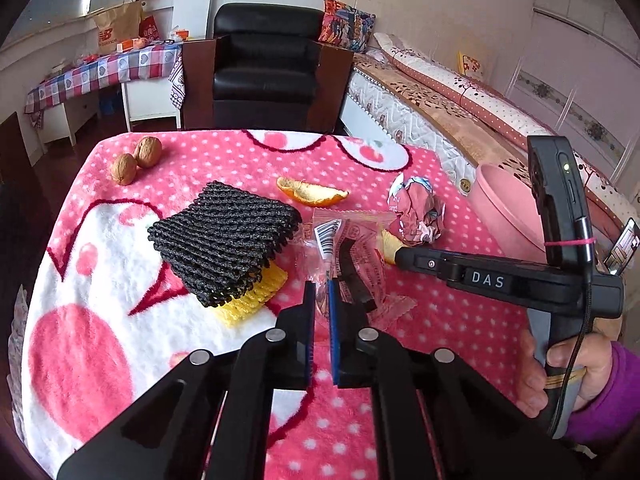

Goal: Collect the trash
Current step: 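Grasp the clear plastic bag with the left tool while the right grasps the bread crust, then carry the plastic bag and bread crust over the pink bucket and open both tools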

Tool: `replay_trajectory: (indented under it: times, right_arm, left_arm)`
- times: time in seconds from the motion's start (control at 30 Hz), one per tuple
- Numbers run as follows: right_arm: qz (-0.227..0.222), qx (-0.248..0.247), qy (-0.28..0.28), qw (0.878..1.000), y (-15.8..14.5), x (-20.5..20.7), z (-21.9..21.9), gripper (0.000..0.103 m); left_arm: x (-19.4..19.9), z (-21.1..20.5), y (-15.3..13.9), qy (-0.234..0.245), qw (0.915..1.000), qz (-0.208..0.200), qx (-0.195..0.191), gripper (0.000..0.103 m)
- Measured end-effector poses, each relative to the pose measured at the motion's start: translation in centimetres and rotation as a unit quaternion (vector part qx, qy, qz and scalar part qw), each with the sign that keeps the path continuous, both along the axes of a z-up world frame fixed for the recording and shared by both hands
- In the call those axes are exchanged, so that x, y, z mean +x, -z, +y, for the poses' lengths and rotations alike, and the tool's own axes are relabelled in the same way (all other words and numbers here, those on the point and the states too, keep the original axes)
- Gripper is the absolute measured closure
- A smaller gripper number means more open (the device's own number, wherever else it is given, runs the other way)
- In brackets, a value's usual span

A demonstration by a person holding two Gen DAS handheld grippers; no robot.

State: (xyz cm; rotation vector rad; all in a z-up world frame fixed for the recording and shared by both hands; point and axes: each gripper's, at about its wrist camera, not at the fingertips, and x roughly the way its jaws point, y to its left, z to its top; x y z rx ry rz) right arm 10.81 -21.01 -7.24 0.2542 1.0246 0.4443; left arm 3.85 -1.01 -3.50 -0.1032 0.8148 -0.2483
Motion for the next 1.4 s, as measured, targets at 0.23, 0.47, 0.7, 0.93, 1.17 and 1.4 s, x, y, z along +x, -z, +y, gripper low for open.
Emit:
replay_trajectory:
  times: [0.23, 0.47, 0.7, 0.93, 1.17, 1.4]
  right_arm:
    - [-0.028, 0.011, 0.000, 1.000, -1.6, -2.8, -0.4, 0.097]
    - [-0.058, 0.024, 0.021, 0.998, -3.8, -6.1, -2.9, 0.097]
    - [-0.089, 0.039, 0.071, 0.993, -6.0, -7.6, -7.0, 0.097]
    - [-0.123, 0.041, 0.123, 0.984, -8.0, -8.6, -11.3, 0.097]
    - [-0.143, 0.039, 0.186, 0.971, -8.9, -9.0, -16.9, 0.097]
    - [-0.161, 0.013, 0.237, 0.958, -9.3, -8.8, -21.2, 0.097]
  left_arm:
    - [-0.4, -0.1, -0.9, -0.001, 0.9999, -0.013, -0.003, 0.097]
    - [-1.0, -1.2, -2.1, 0.013, 0.9995, -0.029, -0.007, 0.097]
    - [-0.9, -3.5, -3.7, 0.032, 0.9982, -0.049, -0.009, 0.097]
    - [-0.2, -7.3, -5.3, 0.069, 0.9952, -0.070, -0.007, 0.097]
    - [1.2, -12.2, -6.4, 0.104, 0.9905, -0.089, -0.010, 0.097]
    - [2.9, -17.2, -6.6, 0.138, 0.9854, -0.098, -0.014, 0.097]
